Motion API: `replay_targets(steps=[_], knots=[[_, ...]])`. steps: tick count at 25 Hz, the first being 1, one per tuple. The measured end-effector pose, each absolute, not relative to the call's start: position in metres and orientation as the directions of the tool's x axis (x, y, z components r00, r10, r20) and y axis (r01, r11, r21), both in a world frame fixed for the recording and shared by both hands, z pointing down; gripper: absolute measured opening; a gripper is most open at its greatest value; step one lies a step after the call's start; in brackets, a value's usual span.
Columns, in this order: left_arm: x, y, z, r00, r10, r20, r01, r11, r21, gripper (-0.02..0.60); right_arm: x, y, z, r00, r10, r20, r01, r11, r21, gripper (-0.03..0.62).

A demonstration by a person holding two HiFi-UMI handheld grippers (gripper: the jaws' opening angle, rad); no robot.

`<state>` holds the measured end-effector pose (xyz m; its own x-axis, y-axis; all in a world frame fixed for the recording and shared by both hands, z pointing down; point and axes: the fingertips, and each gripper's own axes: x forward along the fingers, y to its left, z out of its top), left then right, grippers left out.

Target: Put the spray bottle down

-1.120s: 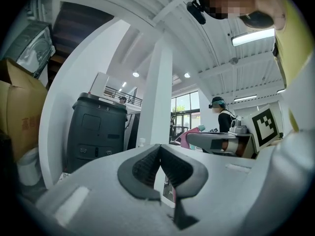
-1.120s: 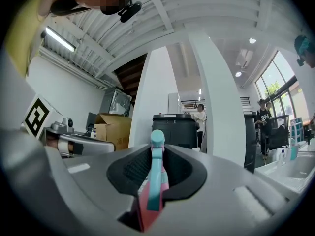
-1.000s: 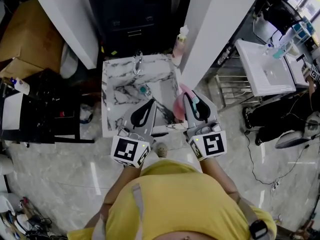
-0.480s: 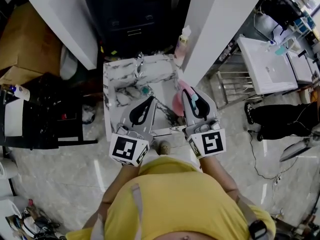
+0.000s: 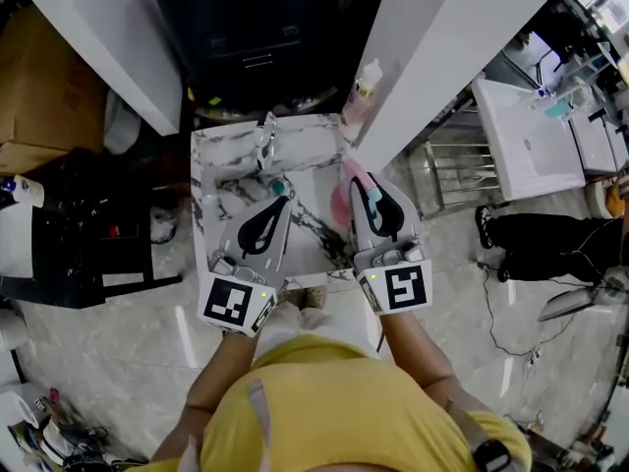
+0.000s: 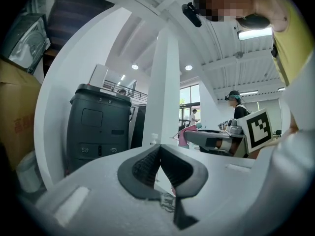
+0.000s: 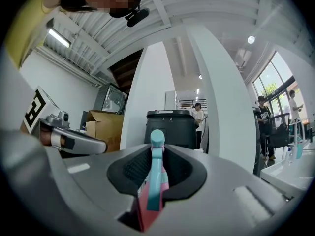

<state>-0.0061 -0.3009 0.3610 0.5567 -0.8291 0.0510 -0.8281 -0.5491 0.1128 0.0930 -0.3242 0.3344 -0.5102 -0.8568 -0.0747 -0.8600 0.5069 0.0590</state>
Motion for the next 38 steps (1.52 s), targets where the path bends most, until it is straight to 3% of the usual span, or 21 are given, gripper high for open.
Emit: replay_targets(steps=[14,38], knots=[[0.005,-0.36,0.404,0.586,-0.805,0.097,-0.809,-0.572,0.137,0.002,0.086,-0.409,0.392,-0.527,-0.849,-0.044,-0.848,0.522,0.088,0.063],[0.01,-0.411,0.465,0.574,-0.795,0.197,-0.817,-0.542,0.196,0.002,0.068,-0.498,0.467,-0.516,-0.85,-0.102,-0.856,0.506,0.109,0.063]])
